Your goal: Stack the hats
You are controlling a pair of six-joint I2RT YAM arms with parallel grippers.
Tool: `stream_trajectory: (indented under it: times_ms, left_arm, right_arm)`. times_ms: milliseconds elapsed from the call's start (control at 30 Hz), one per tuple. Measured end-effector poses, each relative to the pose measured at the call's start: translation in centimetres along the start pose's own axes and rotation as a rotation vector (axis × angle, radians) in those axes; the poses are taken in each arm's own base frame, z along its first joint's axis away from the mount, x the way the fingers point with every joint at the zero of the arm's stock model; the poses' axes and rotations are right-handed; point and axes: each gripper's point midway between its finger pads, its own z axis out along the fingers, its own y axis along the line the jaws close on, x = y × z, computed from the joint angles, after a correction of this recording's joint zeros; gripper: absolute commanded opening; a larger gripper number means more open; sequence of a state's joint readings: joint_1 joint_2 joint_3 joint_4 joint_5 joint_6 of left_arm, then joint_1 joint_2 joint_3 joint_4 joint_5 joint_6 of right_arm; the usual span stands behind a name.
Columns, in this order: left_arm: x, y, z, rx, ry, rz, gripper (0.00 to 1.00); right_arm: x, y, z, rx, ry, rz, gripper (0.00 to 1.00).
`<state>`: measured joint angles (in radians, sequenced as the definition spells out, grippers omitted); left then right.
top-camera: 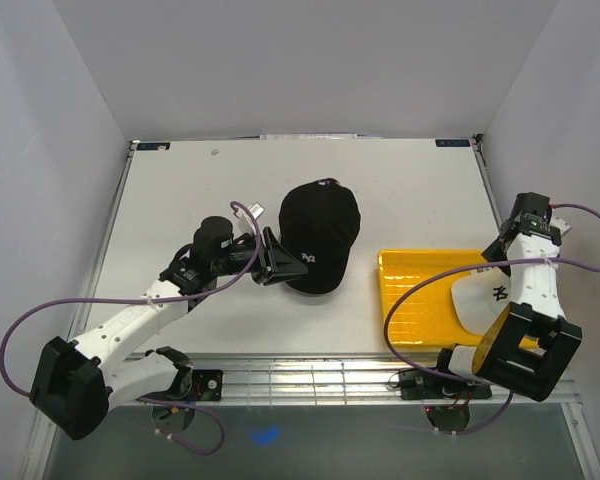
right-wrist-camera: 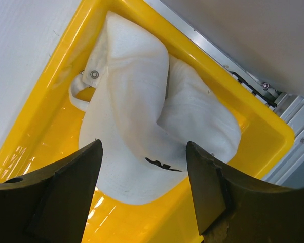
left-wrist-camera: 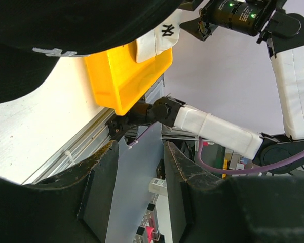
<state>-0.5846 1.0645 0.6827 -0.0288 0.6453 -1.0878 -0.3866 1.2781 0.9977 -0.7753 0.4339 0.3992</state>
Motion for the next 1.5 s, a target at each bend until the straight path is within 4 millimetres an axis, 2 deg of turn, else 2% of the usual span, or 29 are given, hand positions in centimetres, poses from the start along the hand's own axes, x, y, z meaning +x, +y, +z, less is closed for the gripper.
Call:
stream_trajectory:
  times_ms: [433, 500, 533, 567, 633, 667, 900, 1300, 1500]
  left_arm:
    - [0.4, 0.4, 0.0, 0.001, 0.016, -0.005, 0.51]
    - [0.6, 0.8, 0.0, -0.006, 0.021, -0.013, 0.51]
    - [0.7, 0.9, 0.0, -0.008, 0.023, -0.014, 0.51]
    - [0.8, 1.0, 0.0, -0.01, 0.025, -0.017, 0.51]
    - [0.9, 1.2, 0.0, -0.014, 0.027, -0.02, 0.51]
    - [0.9, 1.3, 0.0, -0.016, 0.028, -0.021, 0.51]
    - [0.9, 1.3, 0.0, -0.014, 0.027, -0.021, 0.51]
    - [1.1, 1.3, -0.3, -0.011, 0.021, -0.017, 0.52]
    - [1.4, 0.8, -0.1, -0.003, 0.028, 0.012, 0.55]
  right_arm:
    - [2.3, 0.1, 1.7, 0.01, 0.032, 0.051, 0.66]
    - [2.6, 0.2, 1.9, 0.002, 0.039, 0.052, 0.57]
    - [2.8, 0.3, 2.0, -0.003, 0.043, 0.052, 0.48]
    - [2.9, 0.5, 2.0, -0.01, 0.048, 0.056, 0.28]
    - [3.1, 0.7, 1.9, -0.025, 0.055, 0.061, 0.11]
    - [3.2, 0.9, 1.9, -0.038, 0.059, 0.059, 0.08]
    - [3.0, 2.4, 0.0, -0.16, 0.059, 0.072, 0.08]
    - [-0.9, 5.9, -8.5, -0.417, -0.074, 0.07, 0.08]
    - [-0.2, 7.8, -10.7, -0.499, -0.064, 0.018, 0.08]
